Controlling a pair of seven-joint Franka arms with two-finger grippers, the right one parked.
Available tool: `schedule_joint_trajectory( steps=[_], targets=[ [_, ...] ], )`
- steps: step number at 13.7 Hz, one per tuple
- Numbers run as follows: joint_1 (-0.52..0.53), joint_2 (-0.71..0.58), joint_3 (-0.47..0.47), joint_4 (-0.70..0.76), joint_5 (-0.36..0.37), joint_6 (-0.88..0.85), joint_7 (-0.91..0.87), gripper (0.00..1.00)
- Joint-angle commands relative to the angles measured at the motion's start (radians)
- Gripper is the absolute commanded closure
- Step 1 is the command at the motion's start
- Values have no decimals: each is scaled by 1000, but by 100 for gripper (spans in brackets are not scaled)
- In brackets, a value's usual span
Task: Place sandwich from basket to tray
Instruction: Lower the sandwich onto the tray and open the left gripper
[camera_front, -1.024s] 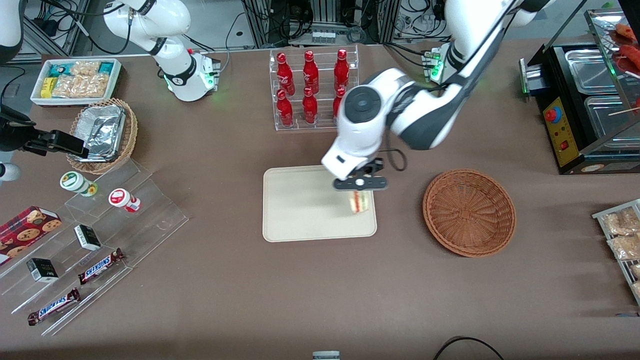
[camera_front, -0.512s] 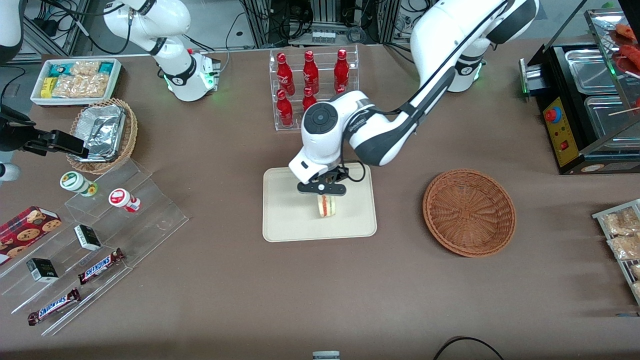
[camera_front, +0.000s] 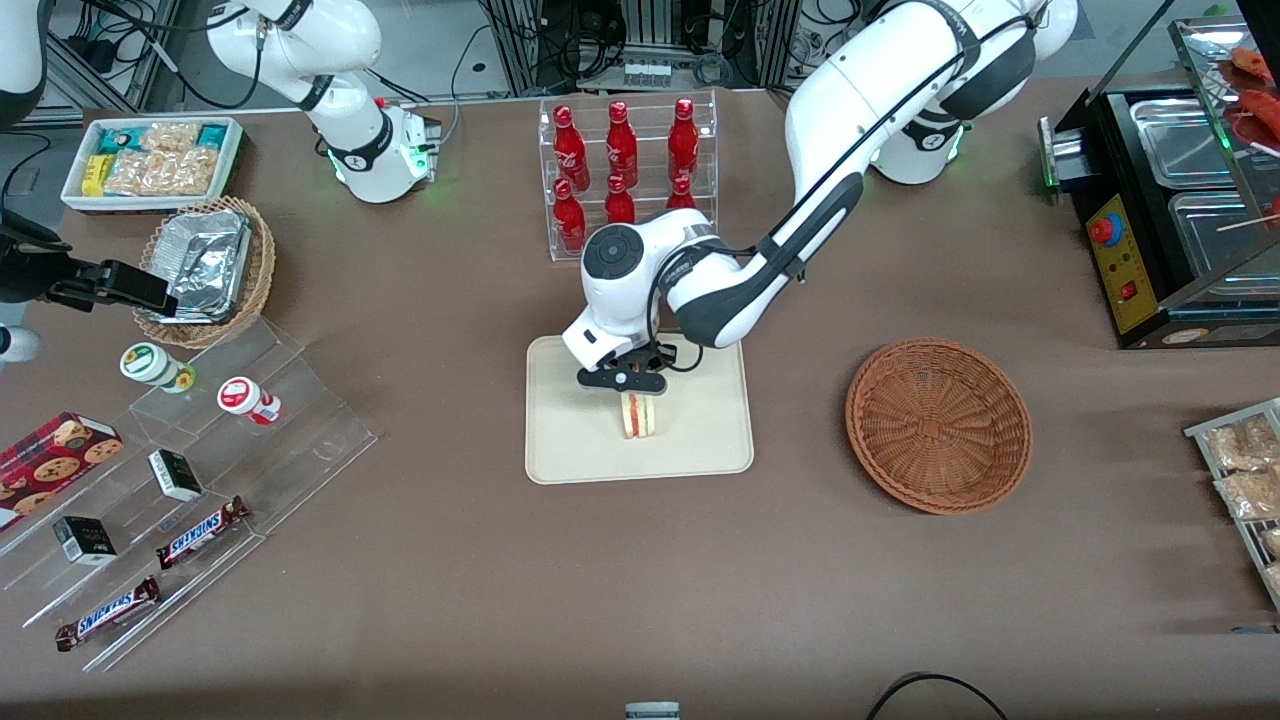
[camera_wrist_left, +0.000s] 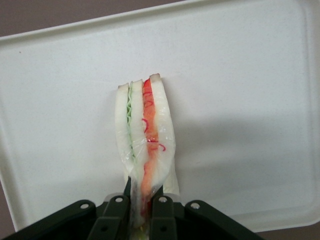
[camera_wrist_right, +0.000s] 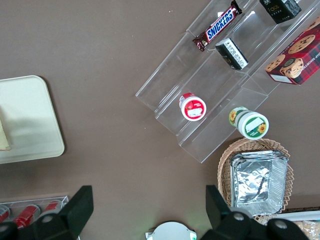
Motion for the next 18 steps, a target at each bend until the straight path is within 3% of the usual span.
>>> schedule_joint_trajectory(
  steps=[1,2,3,10,18],
  targets=[
    [-16,19,7,33,23,-2,-23,57],
    [-16,19,7,35,23,-2,-23,26],
    [-14,17,7,37,23,-3,-20,4],
    [24,-108,7,53,-9,-68,-110,1],
    [225,-415,4,43,-191,-350,-82,1]
  ],
)
